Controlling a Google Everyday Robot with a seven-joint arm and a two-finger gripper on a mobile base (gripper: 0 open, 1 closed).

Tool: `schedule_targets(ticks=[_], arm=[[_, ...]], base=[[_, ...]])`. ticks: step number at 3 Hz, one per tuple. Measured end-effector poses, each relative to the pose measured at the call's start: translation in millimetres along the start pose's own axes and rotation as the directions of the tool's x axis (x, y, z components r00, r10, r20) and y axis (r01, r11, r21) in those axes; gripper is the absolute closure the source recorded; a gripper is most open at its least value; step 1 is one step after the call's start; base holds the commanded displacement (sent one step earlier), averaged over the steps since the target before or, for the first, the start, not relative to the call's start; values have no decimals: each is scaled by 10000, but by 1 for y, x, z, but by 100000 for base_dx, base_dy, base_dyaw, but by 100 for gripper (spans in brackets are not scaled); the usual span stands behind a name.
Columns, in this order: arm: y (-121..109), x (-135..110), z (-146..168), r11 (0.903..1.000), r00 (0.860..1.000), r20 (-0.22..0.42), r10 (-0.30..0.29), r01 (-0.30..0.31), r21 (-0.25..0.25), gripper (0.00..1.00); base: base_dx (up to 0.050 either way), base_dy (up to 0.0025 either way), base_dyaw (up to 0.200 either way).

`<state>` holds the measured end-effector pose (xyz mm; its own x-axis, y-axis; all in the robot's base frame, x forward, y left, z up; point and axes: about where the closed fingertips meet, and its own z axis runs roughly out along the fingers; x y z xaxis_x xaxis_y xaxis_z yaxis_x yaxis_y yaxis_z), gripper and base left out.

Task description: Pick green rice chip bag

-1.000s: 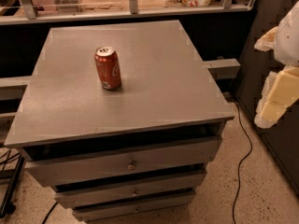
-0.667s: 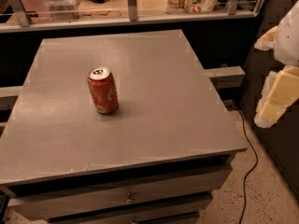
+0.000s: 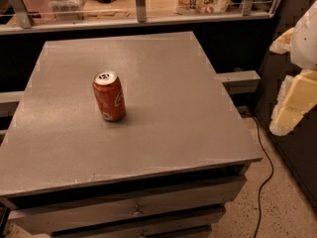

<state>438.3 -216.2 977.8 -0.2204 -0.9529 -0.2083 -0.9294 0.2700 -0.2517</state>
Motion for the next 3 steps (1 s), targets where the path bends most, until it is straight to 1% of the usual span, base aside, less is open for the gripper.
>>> schedule_targets(ticks=[1, 2, 3], arm=[[0, 0, -1, 10000, 10000, 7, -2, 2, 23, 0], [0, -1, -1, 10000, 10000, 13, -4, 4, 44, 0], [0, -1, -1, 10000, 10000, 16, -5, 5, 53, 0]], base=[[0, 0, 30402], [0, -1, -37593], [-10000, -1, 3]])
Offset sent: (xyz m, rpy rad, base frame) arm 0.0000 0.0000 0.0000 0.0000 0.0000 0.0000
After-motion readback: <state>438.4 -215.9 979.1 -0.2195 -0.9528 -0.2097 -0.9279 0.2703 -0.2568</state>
